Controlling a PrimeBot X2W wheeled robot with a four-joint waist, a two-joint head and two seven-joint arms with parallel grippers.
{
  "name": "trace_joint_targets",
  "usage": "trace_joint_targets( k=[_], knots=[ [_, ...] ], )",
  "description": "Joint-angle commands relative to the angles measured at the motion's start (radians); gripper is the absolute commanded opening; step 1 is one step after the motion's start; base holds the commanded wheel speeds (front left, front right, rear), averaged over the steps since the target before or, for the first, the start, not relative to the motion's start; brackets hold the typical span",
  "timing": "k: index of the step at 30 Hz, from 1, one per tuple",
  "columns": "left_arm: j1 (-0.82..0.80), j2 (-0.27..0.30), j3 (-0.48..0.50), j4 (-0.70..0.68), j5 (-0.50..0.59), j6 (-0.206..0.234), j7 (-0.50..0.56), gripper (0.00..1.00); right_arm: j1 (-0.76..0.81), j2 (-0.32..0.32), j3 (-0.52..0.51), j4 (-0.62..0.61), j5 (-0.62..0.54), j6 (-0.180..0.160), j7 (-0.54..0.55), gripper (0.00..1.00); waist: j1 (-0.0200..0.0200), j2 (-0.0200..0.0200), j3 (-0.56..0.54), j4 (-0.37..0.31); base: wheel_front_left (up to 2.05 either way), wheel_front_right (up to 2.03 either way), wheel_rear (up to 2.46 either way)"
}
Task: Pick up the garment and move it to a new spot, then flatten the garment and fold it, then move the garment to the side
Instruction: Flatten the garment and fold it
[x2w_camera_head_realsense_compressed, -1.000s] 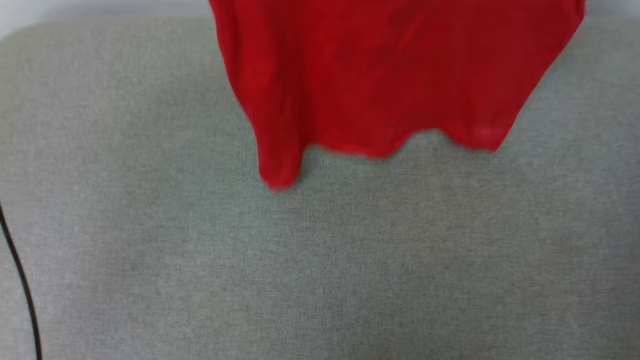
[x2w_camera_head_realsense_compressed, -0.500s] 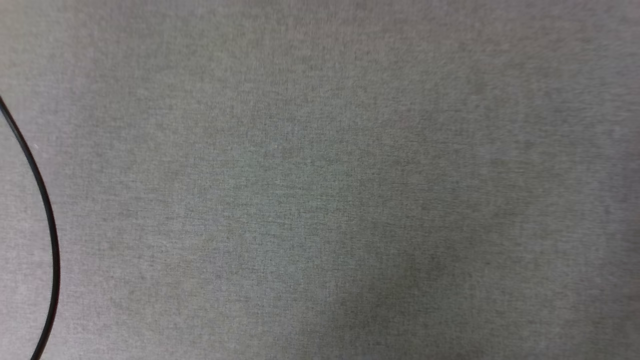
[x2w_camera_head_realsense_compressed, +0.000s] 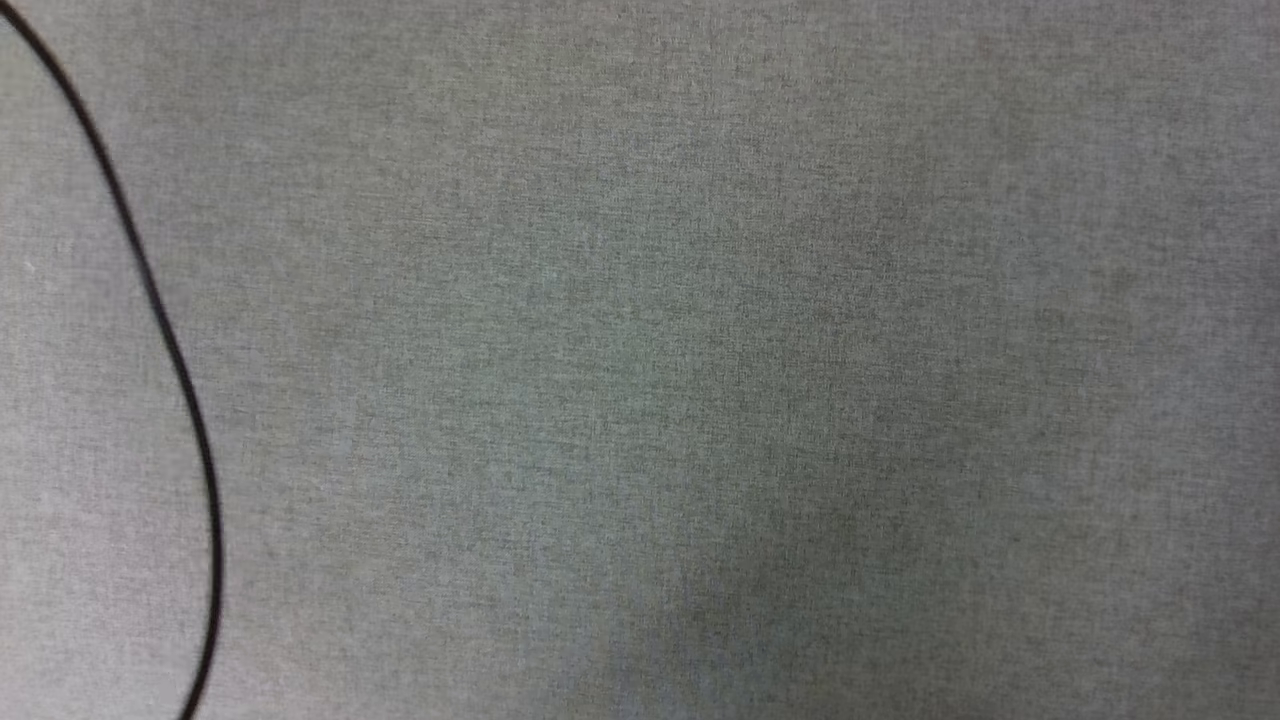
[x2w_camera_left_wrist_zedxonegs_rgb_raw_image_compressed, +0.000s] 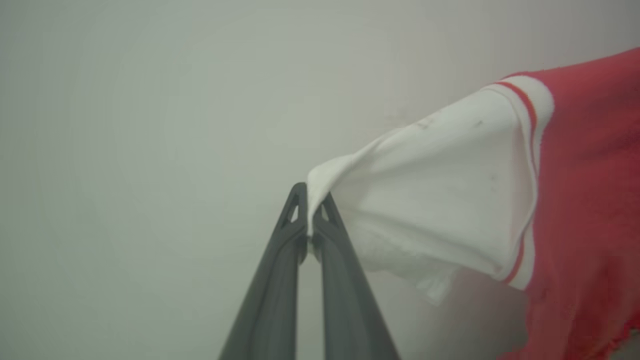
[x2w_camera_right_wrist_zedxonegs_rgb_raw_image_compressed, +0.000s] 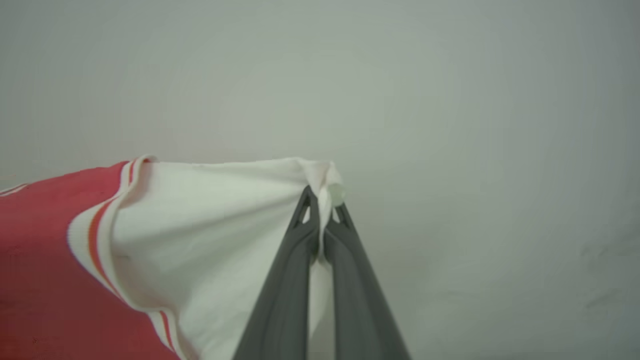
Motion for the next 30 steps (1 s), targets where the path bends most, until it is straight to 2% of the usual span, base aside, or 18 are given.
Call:
trace_joint_targets(
  k=[1, 11, 16, 22, 30],
  knots=[
    [0.018, 0.001, 0.001, 0.004, -0.006, -0.001, -0.005, 0.0, 0.018, -0.019, 0.001, -0.001, 0.009, -0.003, -0.006, 0.0, -0.0002, 0.0001, -0.002, 0.0, 0.0, 0.0, 0.0],
    [0.299, -0.041, 0.037, -0.068, -0.013, -0.012, -0.006, 0.0, 0.292, -0.039, 0.072, 0.023, 0.188, -0.003, -0.004, 0.0, -0.0002, 0.0001, -0.097, -0.01, 0.0, 0.0, 0.0],
    [0.496, -0.066, 0.02, -0.105, -0.018, -0.014, -0.005, 0.0, 0.482, -0.06, 0.146, 0.015, 0.289, -0.002, 0.071, 0.0, -0.0002, 0.0001, -0.187, -0.015, 0.0, 0.0, 0.0],
    [0.685, -0.066, -0.002, -0.113, -0.061, -0.018, -0.002, 0.0, 0.704, -0.088, 0.191, -0.045, 0.417, -0.002, 0.128, 0.0, -0.0002, 0.0001, -0.285, -0.024, 0.0, 0.0, 0.0],
    [0.92, -0.047, -0.035, -0.15, -0.123, -0.019, 0.027, 0.0, 0.968, -0.105, 0.247, -0.132, 0.525, -0.002, 0.193, 0.0, -0.0002, 0.0001, -0.389, -0.035, 0.0, 0.0, 0.0]
  ],
)
